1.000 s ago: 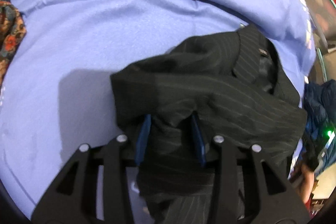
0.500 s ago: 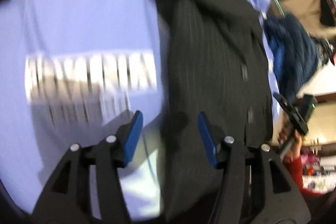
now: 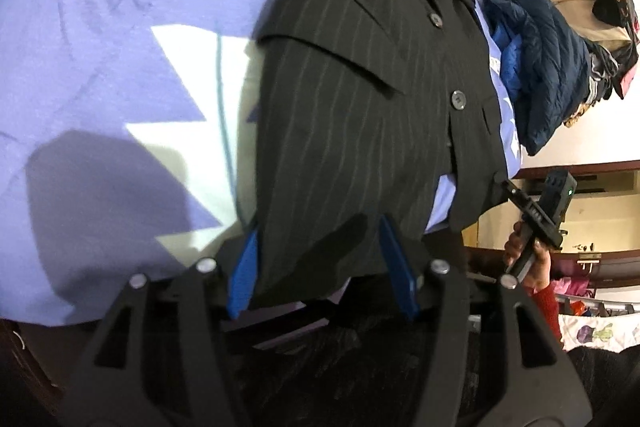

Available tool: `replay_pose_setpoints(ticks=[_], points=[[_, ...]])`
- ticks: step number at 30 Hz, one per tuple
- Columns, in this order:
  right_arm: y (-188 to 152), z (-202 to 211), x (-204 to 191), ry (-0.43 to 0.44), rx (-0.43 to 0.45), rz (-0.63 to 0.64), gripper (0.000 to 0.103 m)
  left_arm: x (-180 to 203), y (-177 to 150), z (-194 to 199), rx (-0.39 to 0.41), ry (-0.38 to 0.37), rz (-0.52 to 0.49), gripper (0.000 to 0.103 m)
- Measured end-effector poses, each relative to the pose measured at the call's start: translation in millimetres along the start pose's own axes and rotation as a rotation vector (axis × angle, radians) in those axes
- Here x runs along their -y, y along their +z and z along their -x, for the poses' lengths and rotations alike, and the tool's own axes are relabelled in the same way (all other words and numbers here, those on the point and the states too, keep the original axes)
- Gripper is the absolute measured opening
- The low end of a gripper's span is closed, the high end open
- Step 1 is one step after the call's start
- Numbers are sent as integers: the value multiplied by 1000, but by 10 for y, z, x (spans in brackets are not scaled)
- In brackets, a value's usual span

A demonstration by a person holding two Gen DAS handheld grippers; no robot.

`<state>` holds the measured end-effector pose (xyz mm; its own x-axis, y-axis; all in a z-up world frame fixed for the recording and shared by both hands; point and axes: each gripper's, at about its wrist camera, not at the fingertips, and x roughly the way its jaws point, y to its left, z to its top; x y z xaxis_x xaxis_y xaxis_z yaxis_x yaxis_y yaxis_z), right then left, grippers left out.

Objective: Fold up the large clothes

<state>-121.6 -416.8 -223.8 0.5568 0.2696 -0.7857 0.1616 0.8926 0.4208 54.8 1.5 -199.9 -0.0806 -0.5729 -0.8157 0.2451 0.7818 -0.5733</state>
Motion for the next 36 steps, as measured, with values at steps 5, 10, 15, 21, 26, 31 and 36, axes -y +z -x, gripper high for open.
replay_pose_setpoints(ticks=[5,10,15,21,26,31,36], points=[[-57,-29,-19,66,-29,-19,53,37,-76,-17,-21,5,-20,25],[-43,17,-152,110,-24,-13,24,83,-76,59,10,-33,-7,5],[126,269,-408,231,39,-8,24,140,1,336,74,-194,48,4],[355,366,-447,291,106,-51,23,163,187,611,151,-283,70,4],[276,93,-378,127,-5,-20,24,16,183,424,87,-189,108,4],[-3,-71,-167,43,-95,-84,24,-262,22,121,-16,-146,191,4],[2,-53,-107,84,-81,-138,29,-356,1,-4,-56,-176,236,13]])
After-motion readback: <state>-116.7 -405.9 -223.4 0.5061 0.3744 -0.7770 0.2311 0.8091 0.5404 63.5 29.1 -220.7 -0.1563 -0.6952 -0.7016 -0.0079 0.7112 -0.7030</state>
